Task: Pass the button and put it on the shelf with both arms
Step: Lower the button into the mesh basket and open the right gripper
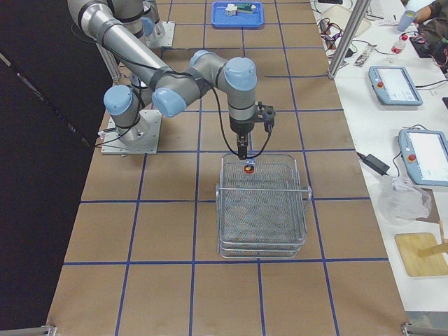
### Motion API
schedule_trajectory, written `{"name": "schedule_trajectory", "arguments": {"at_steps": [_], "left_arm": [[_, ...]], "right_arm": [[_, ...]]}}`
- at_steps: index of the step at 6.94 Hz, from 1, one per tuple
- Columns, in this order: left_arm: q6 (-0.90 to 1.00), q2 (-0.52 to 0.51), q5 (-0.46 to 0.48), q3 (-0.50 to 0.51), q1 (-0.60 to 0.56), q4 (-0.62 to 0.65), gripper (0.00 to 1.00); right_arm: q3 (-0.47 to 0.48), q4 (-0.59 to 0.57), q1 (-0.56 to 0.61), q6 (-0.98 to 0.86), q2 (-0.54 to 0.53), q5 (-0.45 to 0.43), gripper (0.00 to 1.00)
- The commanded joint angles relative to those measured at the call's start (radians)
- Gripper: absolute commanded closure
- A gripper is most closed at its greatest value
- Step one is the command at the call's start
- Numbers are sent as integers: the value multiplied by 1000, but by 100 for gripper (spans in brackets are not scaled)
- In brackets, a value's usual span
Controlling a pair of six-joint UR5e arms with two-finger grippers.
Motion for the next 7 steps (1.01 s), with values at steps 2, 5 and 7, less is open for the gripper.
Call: {"name": "schedule_trajectory", "arguments": {"at_steps": [2, 5, 7], "left_arm": [[-1, 0, 1, 1, 1, 0, 0], [-1, -3, 1, 1, 8, 3, 0], [-1, -3, 17, 1, 10, -8, 0]], "right_arm": [[6, 271, 208, 137, -135, -2, 0], [19, 333, 424, 344, -193, 3, 0], [23, 285, 645, 578, -187, 1, 0]]}}
